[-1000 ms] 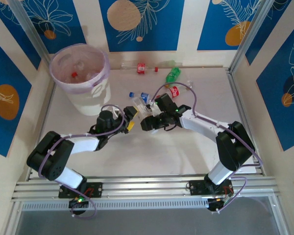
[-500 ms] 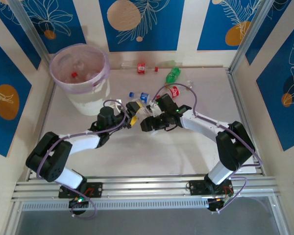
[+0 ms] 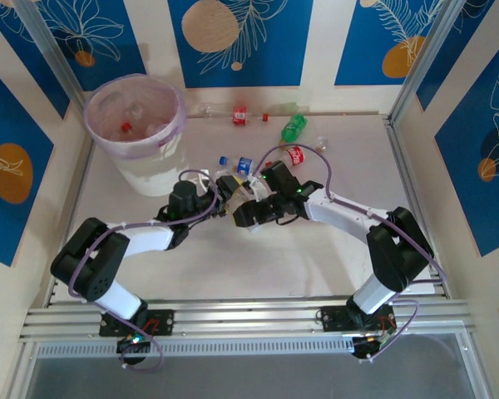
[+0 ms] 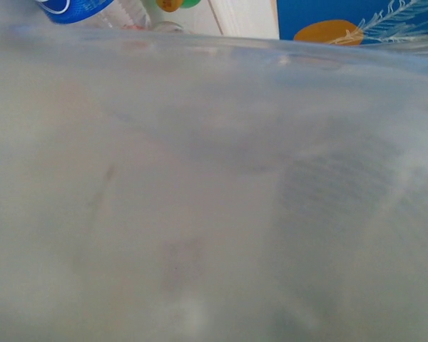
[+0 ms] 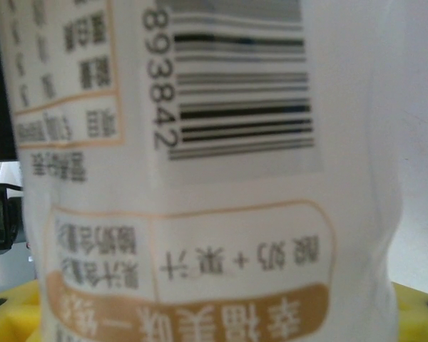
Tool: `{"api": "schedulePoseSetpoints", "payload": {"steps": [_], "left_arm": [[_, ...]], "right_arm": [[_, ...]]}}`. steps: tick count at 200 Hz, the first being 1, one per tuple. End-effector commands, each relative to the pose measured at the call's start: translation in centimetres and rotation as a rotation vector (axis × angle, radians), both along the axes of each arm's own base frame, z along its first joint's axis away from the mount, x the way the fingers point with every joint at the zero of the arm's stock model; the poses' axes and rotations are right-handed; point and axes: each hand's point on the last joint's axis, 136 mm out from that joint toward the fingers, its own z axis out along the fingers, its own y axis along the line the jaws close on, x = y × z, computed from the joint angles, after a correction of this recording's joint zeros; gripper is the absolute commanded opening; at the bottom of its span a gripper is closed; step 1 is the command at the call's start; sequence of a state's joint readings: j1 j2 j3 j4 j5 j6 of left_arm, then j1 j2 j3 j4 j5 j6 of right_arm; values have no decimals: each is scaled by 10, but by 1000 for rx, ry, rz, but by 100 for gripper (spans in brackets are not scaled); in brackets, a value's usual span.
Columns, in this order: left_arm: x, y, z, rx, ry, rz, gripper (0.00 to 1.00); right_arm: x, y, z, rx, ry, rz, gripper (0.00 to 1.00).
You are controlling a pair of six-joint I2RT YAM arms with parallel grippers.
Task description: Put the plastic bottles in the bin
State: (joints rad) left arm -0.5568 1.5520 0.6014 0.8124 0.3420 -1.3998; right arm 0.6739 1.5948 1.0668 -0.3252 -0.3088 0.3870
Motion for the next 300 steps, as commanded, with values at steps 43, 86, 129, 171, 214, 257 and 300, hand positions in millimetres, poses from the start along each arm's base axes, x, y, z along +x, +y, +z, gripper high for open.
{"api": "schedulePoseSetpoints", "payload": {"steps": [43,86,129,171,214,257,300], "left_arm": [[-2,-9,11,-25,-40,-27,54],[-1,-7,8,-5,-39,-21,53],[9,-14,22,82,-86,-51,38],[29,-37,110,61,-255,-100,21],[66,-21,236,162,-502,-78,0],[115,82,310,312,-598,115,0],[155,223,319,519,-574,428,0]], "right_arm": [[-5,4,18,47,-37,36,69],[-4,-9,17,-13,-59,28,84],[1,-54,43,-10,-125,-66,99],[13,-87,51,-15,-161,-206,99],[17,-93,44,-11,-110,-249,99],[12,-96,39,-11,-121,-247,99],[7,-97,45,4,-172,-208,100]]}}
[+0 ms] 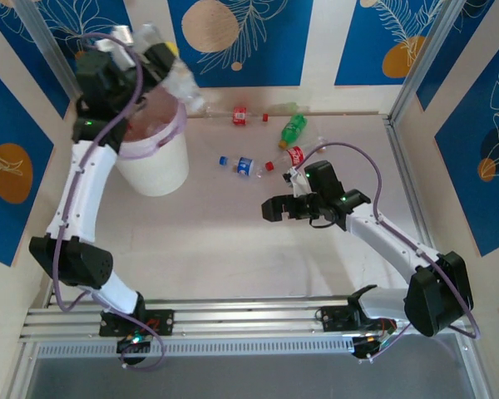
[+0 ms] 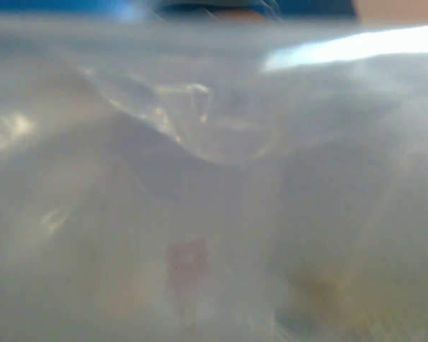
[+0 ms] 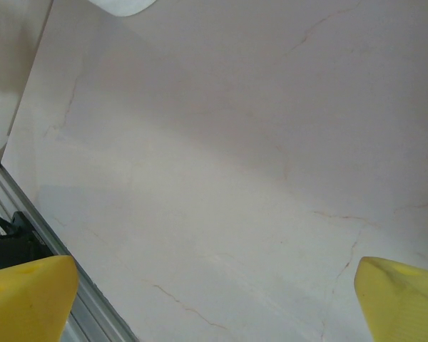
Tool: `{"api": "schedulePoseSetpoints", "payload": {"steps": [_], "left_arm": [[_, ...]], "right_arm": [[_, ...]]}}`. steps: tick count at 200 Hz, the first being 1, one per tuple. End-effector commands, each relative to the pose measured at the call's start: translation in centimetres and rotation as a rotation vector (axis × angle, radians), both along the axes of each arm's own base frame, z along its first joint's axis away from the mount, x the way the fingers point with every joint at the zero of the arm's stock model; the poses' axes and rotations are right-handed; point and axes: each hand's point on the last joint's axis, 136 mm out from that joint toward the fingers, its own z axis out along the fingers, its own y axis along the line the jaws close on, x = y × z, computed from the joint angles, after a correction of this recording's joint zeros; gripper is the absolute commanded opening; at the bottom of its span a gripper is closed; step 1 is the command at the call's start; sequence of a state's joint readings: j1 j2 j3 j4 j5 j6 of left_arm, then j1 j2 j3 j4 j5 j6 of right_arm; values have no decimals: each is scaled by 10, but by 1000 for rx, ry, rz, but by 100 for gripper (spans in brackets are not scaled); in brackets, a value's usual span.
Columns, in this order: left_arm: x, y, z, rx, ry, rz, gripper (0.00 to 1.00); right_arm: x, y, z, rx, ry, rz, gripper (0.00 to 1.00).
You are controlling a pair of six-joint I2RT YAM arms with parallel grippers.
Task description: Put the plastic bottles in the bin
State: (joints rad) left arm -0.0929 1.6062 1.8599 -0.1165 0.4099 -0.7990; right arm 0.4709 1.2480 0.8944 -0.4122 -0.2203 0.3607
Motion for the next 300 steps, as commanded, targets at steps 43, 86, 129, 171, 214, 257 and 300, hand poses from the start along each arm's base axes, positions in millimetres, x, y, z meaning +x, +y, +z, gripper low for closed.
{"api": "schedulePoseSetpoints", "payload": {"steps": [43,86,129,171,214,257,300], "left_arm": [[43,124,-66,194,153,334,0],[63,126,-128,254,289,310,0],[73,121,-181,270,399,274,0],[78,112,-220,278,486,210,0],[81,109,-268,272,605,171,0],[84,106,-300,290,659,136,0],[84,105,-301,315,667,122,70]], "right_arm": [[-5,-8,-2,-50,-21,15,97],[-7,-12,-7,-73,-5,7,96],[-11,-14,-10,-89,2,4,96],[-12,-12,-11,-134,-25,21,96],[-10,-11,-7,-168,-49,27,95],[-10,-13,-10,-182,-55,22,95],[-13,-20,-18,-213,-51,9,95]]}}
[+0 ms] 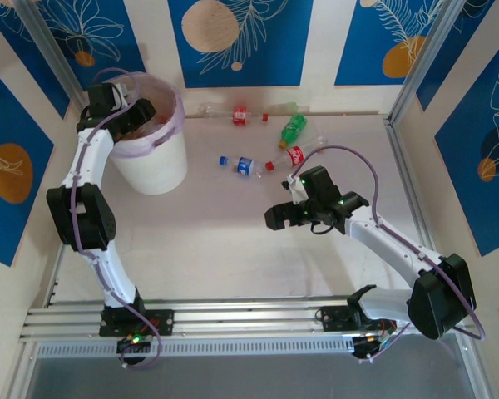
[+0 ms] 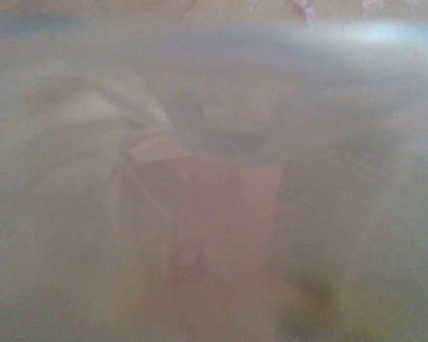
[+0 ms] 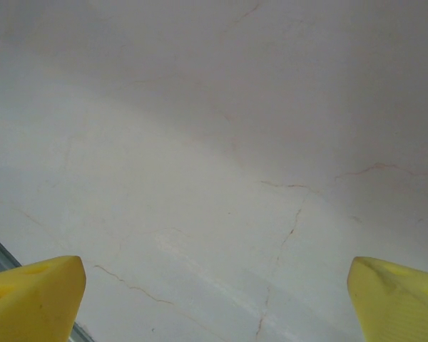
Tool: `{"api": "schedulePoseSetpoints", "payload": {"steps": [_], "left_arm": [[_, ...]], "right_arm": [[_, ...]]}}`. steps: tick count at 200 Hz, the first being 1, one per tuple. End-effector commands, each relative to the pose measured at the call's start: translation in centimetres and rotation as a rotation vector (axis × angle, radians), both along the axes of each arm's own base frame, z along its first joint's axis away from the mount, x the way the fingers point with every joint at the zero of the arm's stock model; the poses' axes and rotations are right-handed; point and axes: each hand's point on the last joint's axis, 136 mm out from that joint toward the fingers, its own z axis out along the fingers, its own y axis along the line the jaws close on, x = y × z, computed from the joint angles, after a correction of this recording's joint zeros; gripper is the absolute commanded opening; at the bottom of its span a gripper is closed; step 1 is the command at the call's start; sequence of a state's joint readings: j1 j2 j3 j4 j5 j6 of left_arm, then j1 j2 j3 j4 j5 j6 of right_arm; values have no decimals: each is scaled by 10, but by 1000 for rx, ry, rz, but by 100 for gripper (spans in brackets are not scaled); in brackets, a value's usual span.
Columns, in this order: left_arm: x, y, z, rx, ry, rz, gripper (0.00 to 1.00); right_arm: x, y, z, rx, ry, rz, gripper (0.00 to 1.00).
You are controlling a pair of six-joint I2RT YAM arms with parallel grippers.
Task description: Put the plastic bottles in the bin
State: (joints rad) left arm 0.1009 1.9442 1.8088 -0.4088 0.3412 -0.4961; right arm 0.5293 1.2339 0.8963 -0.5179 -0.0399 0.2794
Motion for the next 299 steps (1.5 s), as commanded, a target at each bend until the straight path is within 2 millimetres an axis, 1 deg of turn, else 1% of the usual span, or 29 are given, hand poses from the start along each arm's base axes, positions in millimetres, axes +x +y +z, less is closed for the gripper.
{"api": "schedulePoseSetpoints", "payload": {"steps": [1,9,17,22,66,75,93,111,131,144,176,194,210,231,241,246,255,265,278,285,294,299], "left_arm": [[-4,-6,-40,7,116,-38,72],[-5,-6,-38,11,114,-37,86],[-5,-5,-36,18,112,-35,95],[-5,-4,-35,21,112,-33,100],[-5,-4,-24,28,100,-40,100],[-5,-5,-21,28,96,-44,100],[-5,-5,-7,31,72,-48,100],[-7,-6,14,45,32,-57,100],[-12,-3,39,83,-12,-54,100],[-16,-1,58,113,-46,-50,100],[-31,4,105,180,-132,-39,100],[-45,6,135,226,-190,-29,100],[-60,9,160,259,-240,-16,100],[-84,11,189,292,-294,3,100],[-95,9,196,297,-311,7,100],[-102,8,201,294,-322,10,100],[-112,4,200,279,-329,7,100],[-125,-4,194,262,-334,-7,100],[-143,-21,186,253,-342,-35,100],[-151,-29,175,248,-326,-46,100],[-165,-43,169,240,-329,-70,100],[-172,-51,163,235,-322,-83,100]], "right_arm": [[-4,-4,1,-21,-12,5,95],[-4,-5,1,-22,-13,0,95],[-4,-5,2,-21,-14,-1,95],[-4,-5,1,-22,-15,-2,95],[-1,-7,2,-28,-25,-17,95],[-2,-7,3,-27,-30,-18,95],[-2,-9,6,-31,-42,-20,95],[0,-10,12,-28,-70,-16,95],[7,-11,21,-31,-110,-17,95],[14,-13,27,-39,-138,-26,95],[34,-25,44,-42,-180,-76,95],[44,-30,55,-31,-208,-102,94],[54,-39,62,-23,-201,-165,94],[71,-58,65,-7,-147,-316,91],[81,-71,62,-9,-108,-426,90],[85,-76,59,-13,-92,-469,88],[93,-84,56,-25,-78,-536,84],[104,-90,50,-34,-69,-615,83],[118,-90,44,5,-57,-684,82],[127,-90,39,28,-47,-726,81],[139,-88,33,52,-34,-770,81],[145,-86,30,58,-31,-789,81]]}}
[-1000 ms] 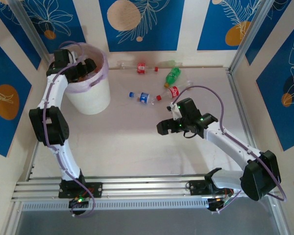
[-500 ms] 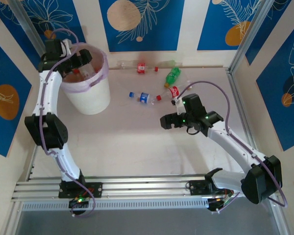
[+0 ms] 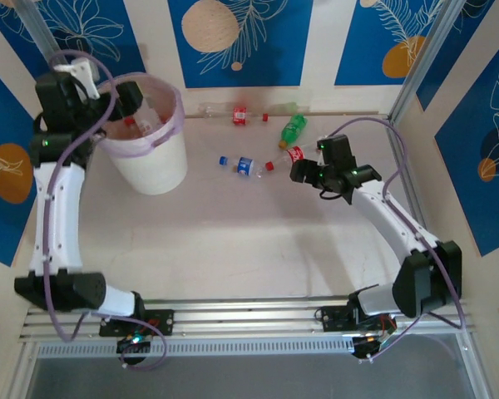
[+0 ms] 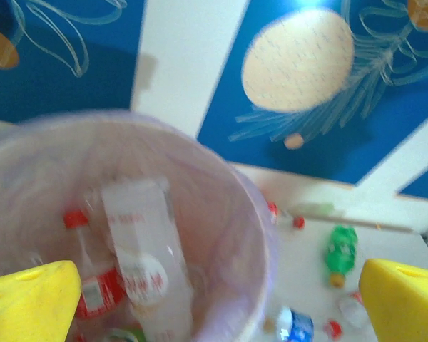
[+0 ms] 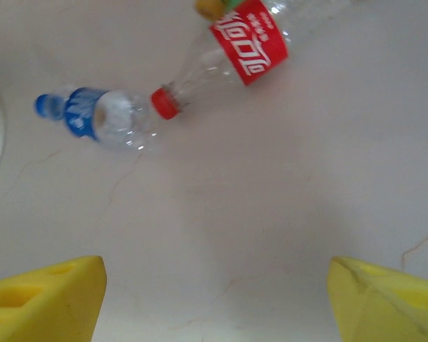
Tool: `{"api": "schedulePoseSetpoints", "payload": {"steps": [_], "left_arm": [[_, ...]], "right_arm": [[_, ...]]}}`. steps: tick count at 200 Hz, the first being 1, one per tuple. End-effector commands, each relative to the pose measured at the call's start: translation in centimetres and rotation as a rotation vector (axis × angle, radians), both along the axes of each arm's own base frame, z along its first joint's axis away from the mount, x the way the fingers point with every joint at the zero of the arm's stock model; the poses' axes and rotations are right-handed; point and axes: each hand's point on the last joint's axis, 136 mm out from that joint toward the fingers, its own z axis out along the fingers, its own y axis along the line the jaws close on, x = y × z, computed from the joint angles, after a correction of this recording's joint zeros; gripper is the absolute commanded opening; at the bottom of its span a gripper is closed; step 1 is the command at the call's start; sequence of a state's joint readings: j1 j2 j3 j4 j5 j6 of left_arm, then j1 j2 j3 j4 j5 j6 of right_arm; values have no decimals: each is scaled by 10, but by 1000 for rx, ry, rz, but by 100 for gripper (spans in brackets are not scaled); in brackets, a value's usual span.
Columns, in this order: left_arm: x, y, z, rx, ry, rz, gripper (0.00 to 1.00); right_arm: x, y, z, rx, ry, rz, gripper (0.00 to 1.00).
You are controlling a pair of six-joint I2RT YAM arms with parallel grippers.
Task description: Put the plastic bottles in the bin
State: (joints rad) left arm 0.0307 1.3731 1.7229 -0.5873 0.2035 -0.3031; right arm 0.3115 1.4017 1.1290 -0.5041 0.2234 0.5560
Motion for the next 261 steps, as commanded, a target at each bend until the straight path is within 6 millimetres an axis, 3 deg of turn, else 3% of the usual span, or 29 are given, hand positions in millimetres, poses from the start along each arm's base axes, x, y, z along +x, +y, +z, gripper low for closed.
{"api": "schedulePoseSetpoints", "payload": {"steps": [1,27,48,69,89,122,154,178,212,261], "left_arm": [[-21,-31,-28,-8,35,-52,100],[-57,-73,-62,-19,87,-139,100],[-84,-91,-90,-86,137,-179,100],[-110,-74,-106,-103,151,-101,100],[-132,-47,-84,-62,80,-8,100],[-150,-41,-48,-27,45,-23,100],[-153,-33,-12,-29,-48,4,100],[-149,-41,2,-50,-66,-34,100],[-137,-52,-14,-92,-31,-69,100],[-112,-85,-19,-227,-20,-213,100]], "right_arm": [[34,-3,-6,78,-8,-198,81],[72,0,-30,62,50,-304,82],[98,1,-51,25,63,-370,84],[119,5,-70,48,76,-422,85],[138,12,-80,39,71,-423,87],[157,21,-99,24,112,-428,90],[160,16,-121,-5,160,-471,90],[161,11,-132,-14,186,-485,90],[157,-2,-136,-19,191,-492,88],[138,-18,-134,-19,168,-451,73]]}}
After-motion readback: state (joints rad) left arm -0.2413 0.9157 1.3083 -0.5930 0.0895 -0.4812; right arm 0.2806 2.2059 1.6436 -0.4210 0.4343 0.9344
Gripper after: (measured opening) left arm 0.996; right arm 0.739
